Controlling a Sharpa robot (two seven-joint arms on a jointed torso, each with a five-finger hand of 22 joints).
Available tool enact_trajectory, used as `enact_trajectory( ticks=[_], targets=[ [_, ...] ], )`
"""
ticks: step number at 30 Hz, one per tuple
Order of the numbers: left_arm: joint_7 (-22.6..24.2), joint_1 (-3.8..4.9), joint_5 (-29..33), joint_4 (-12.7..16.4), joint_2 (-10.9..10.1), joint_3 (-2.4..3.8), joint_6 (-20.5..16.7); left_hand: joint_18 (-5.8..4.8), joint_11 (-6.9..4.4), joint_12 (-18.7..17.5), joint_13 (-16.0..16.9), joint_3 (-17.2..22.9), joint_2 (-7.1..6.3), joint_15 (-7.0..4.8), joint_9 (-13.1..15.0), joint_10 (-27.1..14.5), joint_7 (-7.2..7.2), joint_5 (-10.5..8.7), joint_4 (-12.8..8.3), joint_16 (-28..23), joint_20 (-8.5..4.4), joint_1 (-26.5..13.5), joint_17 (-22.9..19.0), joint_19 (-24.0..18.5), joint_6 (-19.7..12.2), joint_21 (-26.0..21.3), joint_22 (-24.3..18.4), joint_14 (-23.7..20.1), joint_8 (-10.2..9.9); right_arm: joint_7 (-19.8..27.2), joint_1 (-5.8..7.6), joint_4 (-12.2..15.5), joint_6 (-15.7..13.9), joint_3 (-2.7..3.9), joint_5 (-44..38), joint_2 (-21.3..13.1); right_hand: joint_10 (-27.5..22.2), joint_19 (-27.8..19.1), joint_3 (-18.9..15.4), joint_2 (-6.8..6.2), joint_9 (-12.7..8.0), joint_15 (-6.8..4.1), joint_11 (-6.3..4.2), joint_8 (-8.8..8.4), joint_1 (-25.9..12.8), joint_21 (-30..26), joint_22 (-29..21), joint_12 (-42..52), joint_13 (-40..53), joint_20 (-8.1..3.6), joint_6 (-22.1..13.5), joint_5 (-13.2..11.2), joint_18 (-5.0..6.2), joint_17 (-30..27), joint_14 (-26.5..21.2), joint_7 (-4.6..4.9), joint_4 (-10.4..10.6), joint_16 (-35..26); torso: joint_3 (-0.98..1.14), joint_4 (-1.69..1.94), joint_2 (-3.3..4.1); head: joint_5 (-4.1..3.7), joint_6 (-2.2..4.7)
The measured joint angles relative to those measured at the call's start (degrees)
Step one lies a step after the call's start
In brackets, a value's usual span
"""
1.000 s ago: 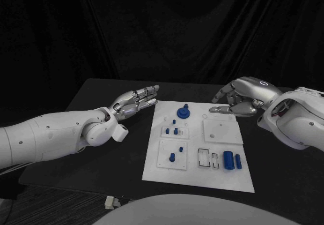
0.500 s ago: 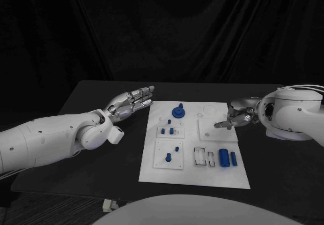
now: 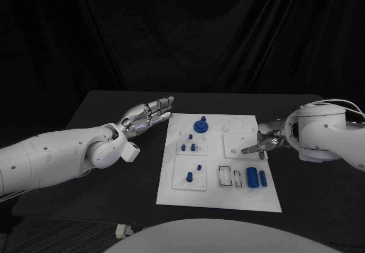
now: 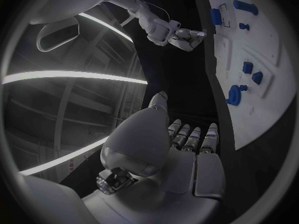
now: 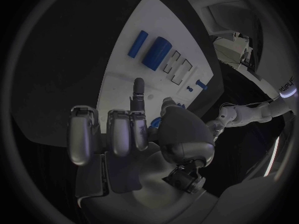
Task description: Assemble the parts on the task board
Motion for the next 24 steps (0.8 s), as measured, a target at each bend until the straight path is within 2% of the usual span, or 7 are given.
enact_trajectory(
  ticks=[9, 12, 15, 18, 24],
  targets=[
    [-0.02, 0.00, 0.00, -0.08, 0.00, 0.00, 0.01, 0.00, 0.18, 0.00, 0.04, -0.08, 0.00, 0.00, 0.00, 0.18, 0.00, 0.00, -0.07, 0.00, 0.00, 0.00, 0.00, 0.00, 0.00, 0.00, -0.01, 0.00, 0.00, -0.67, -0.97, -0.02, 0.14, 0.00, 0.14, 0.08, 0.07, 0.00, -0.49, 0.66, 0.28, 0.00, -0.07, 0.00, 0.67, -0.51, 0.00, 0.00, 0.00, -0.41, 0.91, 0.65, 0.01, 0.00, 0.00, -0.08, -0.14, -0.45, 0.01, 0.03, 0.02, -0.10, 0.00],
    [-0.02, 0.00, 0.00, -0.10, 0.03, 0.00, 0.01, 0.00, 0.19, 0.00, 0.04, -0.08, 0.00, 0.00, 0.00, 0.19, 0.00, 0.00, -0.07, 0.00, 0.00, 0.00, 0.01, 0.00, 0.00, 0.00, -0.01, 0.00, 0.00, -0.79, -1.40, -0.02, 0.11, 0.01, 0.16, 0.03, 0.07, 0.00, -0.62, 0.94, 0.39, -0.41, -0.07, 0.00, 1.00, -0.51, -0.01, 0.00, -0.01, -0.41, 1.21, 1.10, 0.01, 0.00, -0.01, -0.38, 0.00, -0.67, 0.01, -0.01, 0.02, 0.01, 0.00],
    [-0.02, 0.00, 0.00, -0.10, 0.06, 0.00, 0.02, 0.00, 0.19, 0.00, 0.04, -0.08, 0.00, 0.21, 0.00, 0.19, 0.00, 0.00, -0.07, 0.00, 0.00, 0.00, 0.01, 0.00, 0.00, 0.00, -0.01, 0.21, 0.00, -0.87, -1.84, -0.02, 0.01, 0.01, 0.18, -0.08, 0.07, -0.21, -1.18, 0.77, 0.63, -0.41, -0.49, -0.39, 2.48, -0.51, -0.01, 0.00, -0.01, -0.61, 1.42, 2.45, 0.01, -0.01, 0.00, -0.17, -0.08, -0.67, 0.02, -0.04, 0.00, 0.07, 0.00],
    [-0.02, 0.00, 0.00, -0.11, 0.06, 0.00, 0.03, 0.00, 0.19, 0.00, 0.04, -0.08, 0.00, 0.21, 0.00, 0.19, 0.00, 0.00, -0.07, 0.00, -0.01, 0.00, 0.00, 0.00, 0.00, 0.00, -0.01, 0.21, 0.00, -0.92, -2.19, 0.02, -0.13, 0.01, 0.19, -0.14, 0.07, 0.00, -1.19, 0.58, 0.84, -0.41, -0.49, -0.39, 2.72, -0.51, -0.01, 0.00, -0.01, -0.81, 1.62, 3.31, 0.02, -0.01, 0.00, -0.37, -0.08, -0.67, 0.01, -0.04, -0.01, 0.08, 0.00],
    [-0.04, 0.00, 0.00, -0.14, 0.10, 0.00, 0.05, 0.00, 0.19, 0.00, 0.03, -0.08, 0.00, 0.21, 0.00, 0.19, 0.00, 0.00, -0.07, 0.00, -0.01, 0.00, -0.03, 0.00, 0.00, 0.00, -0.01, 0.21, 0.00, -0.99, -2.70, 0.09, -0.58, -0.01, 0.21, -0.14, 0.07, 0.00, -1.50, 0.65, 0.98, -0.77, -0.49, -0.39, 3.26, -0.51, -0.01, 0.00, -0.01, -0.81, 1.62, 3.79, 0.02, -0.01, 0.03, -0.38, -0.08, -0.96, 0.02, -0.04, -0.01, 0.08, 0.00]
  ],
)
